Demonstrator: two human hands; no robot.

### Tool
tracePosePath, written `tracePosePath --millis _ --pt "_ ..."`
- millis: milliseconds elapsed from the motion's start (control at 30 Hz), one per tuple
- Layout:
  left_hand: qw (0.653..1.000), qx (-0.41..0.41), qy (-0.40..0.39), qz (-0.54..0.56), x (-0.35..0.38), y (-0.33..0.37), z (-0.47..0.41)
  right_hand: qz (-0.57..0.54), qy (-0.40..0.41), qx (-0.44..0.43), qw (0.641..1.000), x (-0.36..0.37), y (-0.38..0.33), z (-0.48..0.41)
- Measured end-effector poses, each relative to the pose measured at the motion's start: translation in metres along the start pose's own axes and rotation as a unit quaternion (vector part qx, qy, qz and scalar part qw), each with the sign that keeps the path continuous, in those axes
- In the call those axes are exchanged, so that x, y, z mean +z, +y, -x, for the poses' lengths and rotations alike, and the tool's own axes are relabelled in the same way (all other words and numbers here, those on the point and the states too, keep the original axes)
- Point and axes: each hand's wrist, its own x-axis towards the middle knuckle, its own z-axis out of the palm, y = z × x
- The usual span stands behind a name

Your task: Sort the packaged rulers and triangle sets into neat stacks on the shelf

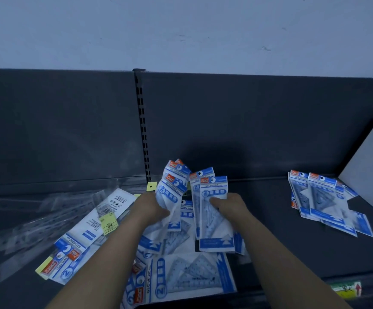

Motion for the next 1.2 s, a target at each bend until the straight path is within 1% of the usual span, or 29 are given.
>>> tracePosePath --millis 133,233,333,433,533,600,667,733,833,967,1100,1200 --pt "0.999 0.000 0.022 0.031 0.002 0.000 0.005 0.022 -0.011 -0.001 1.000 0.023 0.005 0.002" --pt "0.998 -0.002 0.038 0.055 -0.002 -0.003 0.009 0.049 -0.007 -0.018 0.999 0.027 0.003 0.001" --pt "0.995 -0.006 0.043 0.091 -0.015 -0.005 0.014 0.123 0.022 -0.045 0.991 0.010 -0.004 -0.002" --pt "0.999 0.016 -0.005 0.047 -0.019 0.002 0.026 0.211 0.021 -0.044 0.976 -0.012 -0.008 -0.001" --pt "0.997 0.023 -0.058 0.035 0.000 0.009 0.036 0.316 -0.020 -0.005 0.948 -0.020 -0.007 0.011" --pt "0.997 0.042 -0.057 -0.008 0.014 0.011 0.034 0.360 -0.037 0.005 0.932 -0.019 -0.006 0.019" --pt "0.997 0.044 -0.044 -0.044 0.021 0.014 0.031 0.389 -0.038 -0.004 0.920 -0.019 -0.006 0.026" --pt "0.996 0.047 -0.047 -0.061 0.020 0.019 0.027 0.391 -0.040 -0.023 0.919 -0.019 -0.007 0.033" --pt "0.996 0.056 -0.059 -0.038 0.016 0.025 0.024 0.373 -0.032 -0.042 0.926 -0.017 -0.006 0.039" --pt "0.998 0.056 -0.027 -0.031 0.009 0.023 0.019 0.346 -0.021 -0.022 0.938 -0.015 0.000 0.037" --pt "0.994 0.068 -0.038 0.076 0.005 0.024 0.014 0.300 0.035 -0.025 0.953 -0.030 0.001 0.036" --pt "0.985 0.104 -0.013 0.136 0.000 0.030 0.013 0.225 0.099 -0.036 0.969 -0.044 -0.005 0.036"
